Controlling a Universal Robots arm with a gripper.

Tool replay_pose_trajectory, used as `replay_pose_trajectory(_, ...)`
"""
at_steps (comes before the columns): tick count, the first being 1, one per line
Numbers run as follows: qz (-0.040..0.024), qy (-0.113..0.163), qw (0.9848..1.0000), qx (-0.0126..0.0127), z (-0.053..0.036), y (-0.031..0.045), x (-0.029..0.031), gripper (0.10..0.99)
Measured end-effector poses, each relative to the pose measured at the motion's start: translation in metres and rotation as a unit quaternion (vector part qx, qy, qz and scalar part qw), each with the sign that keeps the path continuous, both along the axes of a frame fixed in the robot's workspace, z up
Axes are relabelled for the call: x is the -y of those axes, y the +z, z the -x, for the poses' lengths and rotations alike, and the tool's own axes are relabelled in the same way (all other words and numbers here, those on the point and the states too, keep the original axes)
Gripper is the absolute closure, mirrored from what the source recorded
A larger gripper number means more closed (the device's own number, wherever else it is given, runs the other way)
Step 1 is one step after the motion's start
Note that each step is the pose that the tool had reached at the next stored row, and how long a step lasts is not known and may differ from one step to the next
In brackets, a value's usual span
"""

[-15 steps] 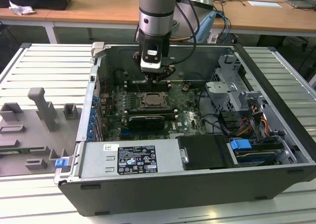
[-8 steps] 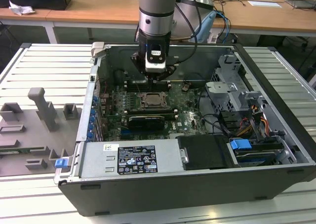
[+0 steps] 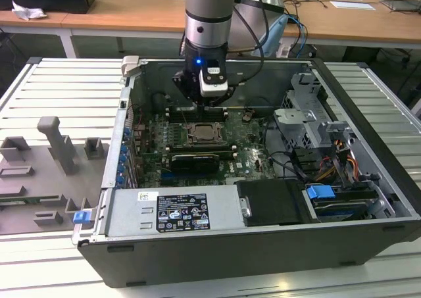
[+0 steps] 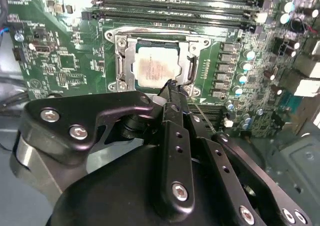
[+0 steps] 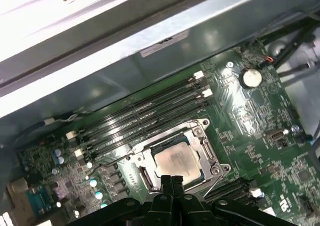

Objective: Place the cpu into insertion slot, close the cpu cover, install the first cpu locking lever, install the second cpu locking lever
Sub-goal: 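Install the first cpu locking lever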

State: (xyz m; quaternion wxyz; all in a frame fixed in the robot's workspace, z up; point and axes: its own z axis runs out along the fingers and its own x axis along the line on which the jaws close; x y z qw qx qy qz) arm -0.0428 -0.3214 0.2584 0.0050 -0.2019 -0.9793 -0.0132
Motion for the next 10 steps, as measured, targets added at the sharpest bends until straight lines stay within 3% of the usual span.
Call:
replay_pose_trajectory(2, 0.0000, 0.025, 0.9997, 0.0000, 0.0000, -0.0001, 0.0000, 0.980)
replay_pose_trajectory(4, 0.0000, 0.064, 0.9979, 0.0000, 0.0000, -0.0001, 0.0000, 0.980)
replay_pose_trajectory(10, 0.0000, 0.076, 0.9971, 0.0000, 0.0000, 0.0045, 0.0000, 0.980)
